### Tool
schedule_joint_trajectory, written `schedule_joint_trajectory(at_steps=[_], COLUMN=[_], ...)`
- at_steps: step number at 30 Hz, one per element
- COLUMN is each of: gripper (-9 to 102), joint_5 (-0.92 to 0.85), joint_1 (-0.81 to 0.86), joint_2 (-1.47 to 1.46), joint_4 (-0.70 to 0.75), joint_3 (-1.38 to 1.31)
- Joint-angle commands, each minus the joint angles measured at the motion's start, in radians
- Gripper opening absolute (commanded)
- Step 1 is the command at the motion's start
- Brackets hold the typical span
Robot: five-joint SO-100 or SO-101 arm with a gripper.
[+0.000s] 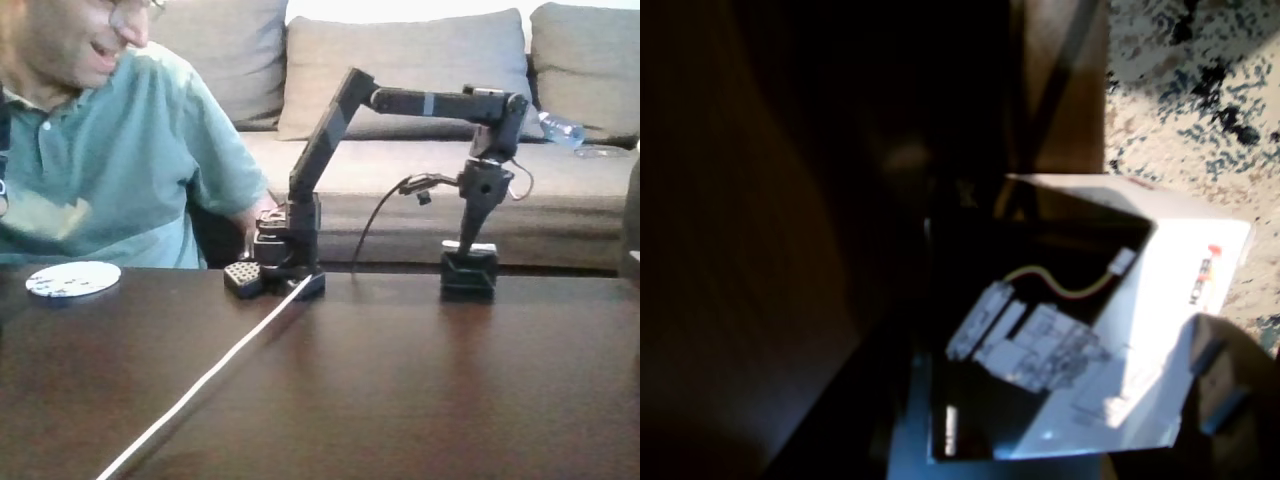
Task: Grasp a servo box and put it on the zirlivani.
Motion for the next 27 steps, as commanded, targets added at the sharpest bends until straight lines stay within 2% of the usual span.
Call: schedule_joint_trajectory(at_steps=[1,12,18,27], gripper=[33,33,33,32], joint_5=[0.0,-0.026,-0.048,-0.026], joint_1=[-0.021,0.041,0.138,0.084], joint_2=[0.02,0.002,-0.092,-0.256], joint_4=[0.074,0.069,0.067,0.06], joint_3=[-0.005,0.089,0.087,-0.018])
